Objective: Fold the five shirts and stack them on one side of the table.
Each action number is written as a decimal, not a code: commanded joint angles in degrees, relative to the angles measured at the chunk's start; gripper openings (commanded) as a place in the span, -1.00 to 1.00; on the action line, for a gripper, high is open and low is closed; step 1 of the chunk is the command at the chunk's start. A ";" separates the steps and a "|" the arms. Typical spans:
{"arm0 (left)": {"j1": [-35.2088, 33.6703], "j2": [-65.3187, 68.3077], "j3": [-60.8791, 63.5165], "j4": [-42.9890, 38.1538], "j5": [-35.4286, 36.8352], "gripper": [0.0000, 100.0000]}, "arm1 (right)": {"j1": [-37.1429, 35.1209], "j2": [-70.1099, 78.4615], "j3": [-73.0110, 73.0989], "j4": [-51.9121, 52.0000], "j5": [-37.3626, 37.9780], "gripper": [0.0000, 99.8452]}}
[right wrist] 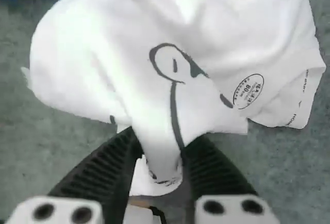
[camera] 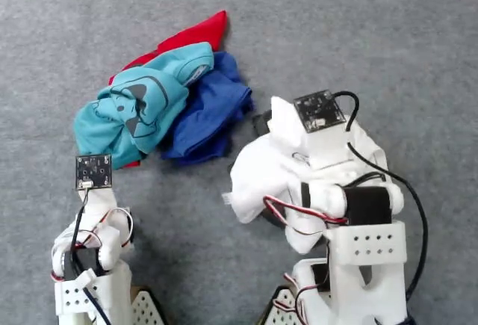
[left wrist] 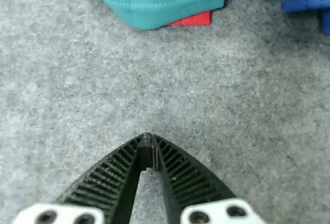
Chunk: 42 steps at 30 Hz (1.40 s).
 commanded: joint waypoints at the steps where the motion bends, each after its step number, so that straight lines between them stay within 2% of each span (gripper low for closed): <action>1: 0.48 -0.26 0.84 -0.62 -0.26 -0.94 | 0.62 -0.84 -6.37 2.11 6.24 -0.17; 3: 0.48 -0.26 0.84 -0.62 -0.26 -0.94 | 0.53 -0.31 -9.80 2.11 8.00 -0.04; 8: 0.48 -0.26 0.84 -0.62 -0.26 -0.94 | -4.84 2.86 -11.12 -1.85 7.91 -0.03; 14: 0.48 -0.26 0.84 -0.62 -0.18 -0.94 | -15.21 14.90 -11.12 -8.70 2.29 -0.04; 17: 0.48 -0.26 0.84 -0.62 -0.18 -0.94 | -17.58 21.93 -11.47 -11.25 1.67 -0.21; 23: 0.48 -0.26 0.84 -0.62 -0.18 -0.94 | -17.85 28.26 -11.56 -14.68 2.11 -0.96; 27: 0.48 -0.26 0.84 -0.62 -0.18 -0.94 | -17.85 28.44 -11.82 -14.77 1.85 -0.97; 33: 0.48 -0.26 0.84 -0.62 -0.18 -0.94 | -17.76 28.44 -22.29 -5.71 1.67 -0.97; 39: 0.48 -0.26 0.84 -0.62 -0.18 -0.94 | -17.41 28.44 -41.63 5.19 1.67 -0.97; 42: 0.48 -0.26 0.84 -0.62 -0.18 -0.94 | -14.24 28.53 -52.70 8.09 1.58 -0.97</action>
